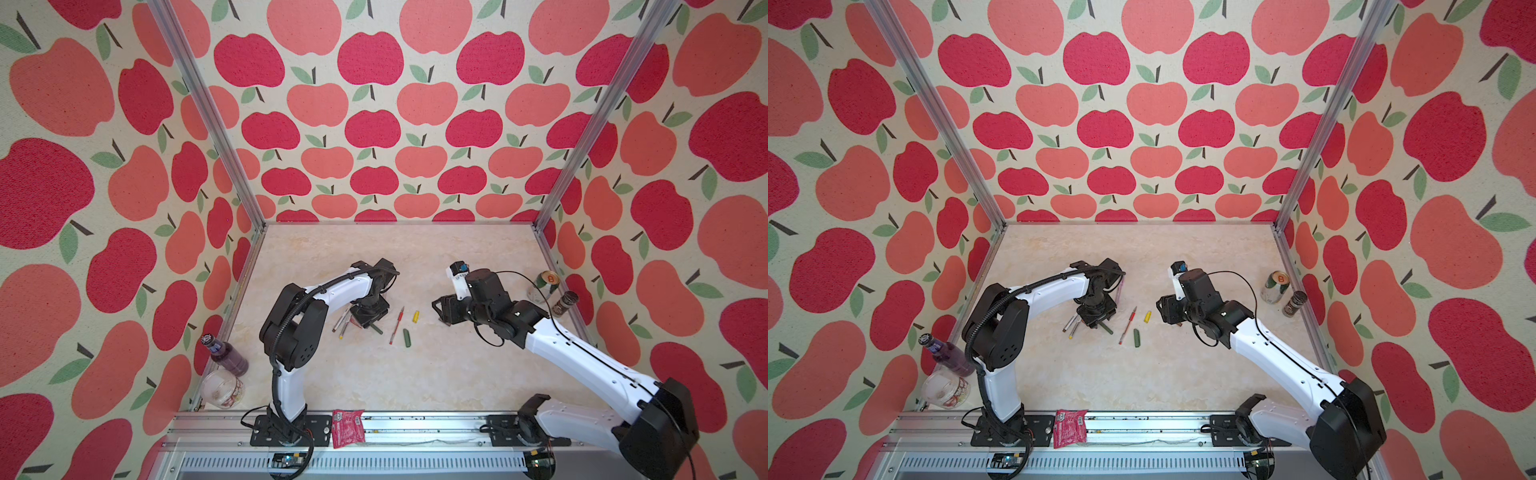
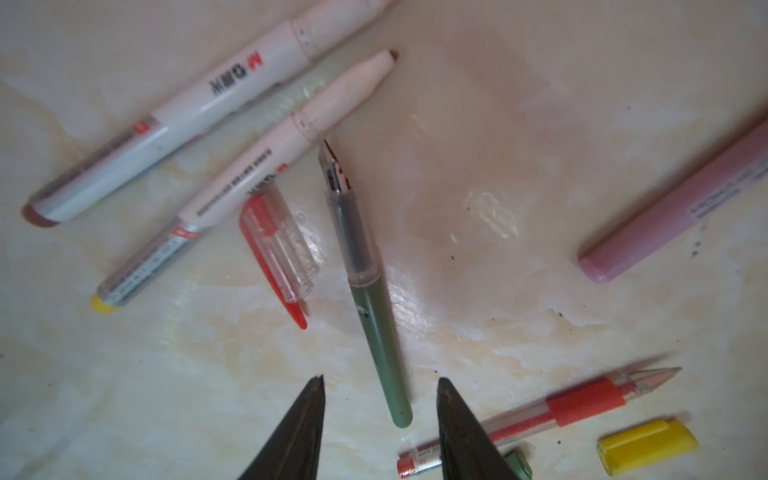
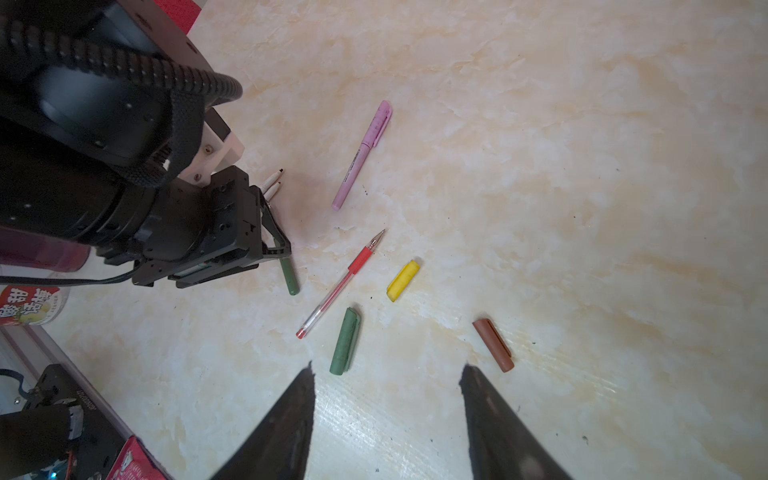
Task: Insert the pens into the pen caps
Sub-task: 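Reach the left gripper down and grasp the green fountain pen, then lift the green pen upright with the left gripper while the right gripper approaches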
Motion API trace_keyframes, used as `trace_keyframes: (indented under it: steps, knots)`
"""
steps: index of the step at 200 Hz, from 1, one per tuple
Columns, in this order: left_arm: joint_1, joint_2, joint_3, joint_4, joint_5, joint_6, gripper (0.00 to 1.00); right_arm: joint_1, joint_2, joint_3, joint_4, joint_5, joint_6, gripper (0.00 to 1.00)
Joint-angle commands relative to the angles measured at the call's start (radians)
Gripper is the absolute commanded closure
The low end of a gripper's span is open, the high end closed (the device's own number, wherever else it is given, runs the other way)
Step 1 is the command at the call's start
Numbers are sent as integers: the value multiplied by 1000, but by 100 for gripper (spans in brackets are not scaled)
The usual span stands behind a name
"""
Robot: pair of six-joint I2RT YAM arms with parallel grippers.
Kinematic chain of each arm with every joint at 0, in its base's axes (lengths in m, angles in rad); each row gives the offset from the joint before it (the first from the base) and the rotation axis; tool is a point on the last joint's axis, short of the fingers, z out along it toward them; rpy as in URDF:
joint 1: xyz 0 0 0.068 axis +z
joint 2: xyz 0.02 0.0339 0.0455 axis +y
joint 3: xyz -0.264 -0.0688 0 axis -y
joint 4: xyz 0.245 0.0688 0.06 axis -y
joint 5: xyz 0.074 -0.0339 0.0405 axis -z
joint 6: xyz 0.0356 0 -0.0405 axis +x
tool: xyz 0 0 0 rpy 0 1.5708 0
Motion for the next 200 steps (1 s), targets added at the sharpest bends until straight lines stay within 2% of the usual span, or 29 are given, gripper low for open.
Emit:
trace_keyframes:
  steps: [1,56,127,153,200]
  knots:
    - [-1,32,11,-68,-64,-115,54,-14,-27,-19,15,-10,-20,41]
    - [0,65,9,-57,-71,-125,60,-26,-42,-23,12,-18,-20,41]
    - [11,81,-41,-6,-45,-126,76,-27,-55,-16,-2,-14,-14,41]
    - [18,81,-67,16,-29,-123,85,-26,-61,-8,-8,-9,-10,41]
    - [20,25,-87,48,-64,-26,90,-27,-77,-4,-20,5,8,41]
